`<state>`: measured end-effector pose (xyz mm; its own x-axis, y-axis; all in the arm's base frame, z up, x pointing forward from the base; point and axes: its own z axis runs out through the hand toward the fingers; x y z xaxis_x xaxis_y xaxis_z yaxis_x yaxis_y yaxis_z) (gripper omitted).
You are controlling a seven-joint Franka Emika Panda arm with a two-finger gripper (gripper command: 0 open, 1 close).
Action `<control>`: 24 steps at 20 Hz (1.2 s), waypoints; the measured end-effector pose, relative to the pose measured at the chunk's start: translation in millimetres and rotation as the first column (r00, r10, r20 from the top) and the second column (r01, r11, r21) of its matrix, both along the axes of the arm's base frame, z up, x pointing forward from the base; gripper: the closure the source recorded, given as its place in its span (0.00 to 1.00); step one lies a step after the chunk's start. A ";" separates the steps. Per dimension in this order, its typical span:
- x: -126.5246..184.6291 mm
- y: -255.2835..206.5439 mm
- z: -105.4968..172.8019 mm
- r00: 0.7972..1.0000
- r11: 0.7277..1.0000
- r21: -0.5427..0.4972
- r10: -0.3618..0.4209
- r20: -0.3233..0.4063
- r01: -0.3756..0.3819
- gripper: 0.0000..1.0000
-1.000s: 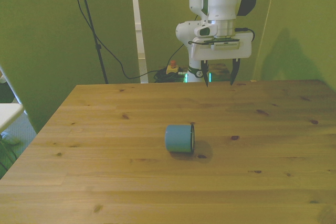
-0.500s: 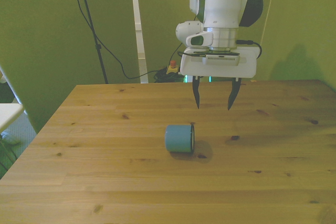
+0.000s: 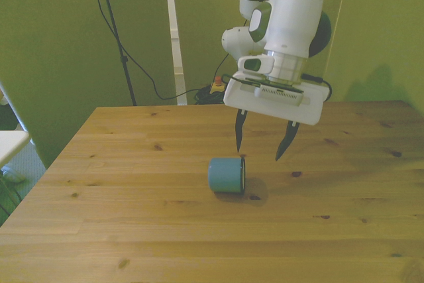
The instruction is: Flip the mug upright
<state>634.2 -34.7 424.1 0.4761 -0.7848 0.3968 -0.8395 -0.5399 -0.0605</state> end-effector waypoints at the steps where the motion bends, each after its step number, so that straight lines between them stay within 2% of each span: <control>1: 3.4 3.2 -4.2 1.000 1.000 -0.022 -0.019 -0.002 0.019 0.00; 6: 4.0 18.3 -2.7 0.994 0.985 -0.143 -0.100 -0.044 0.093 0.00; 12: 4.6 18.3 -14.5 0.986 0.947 -0.290 -0.161 -0.047 0.141 0.00; 24: 6.2 8.1 -33.9 0.972 0.864 -0.472 -0.228 -0.052 0.177 0.00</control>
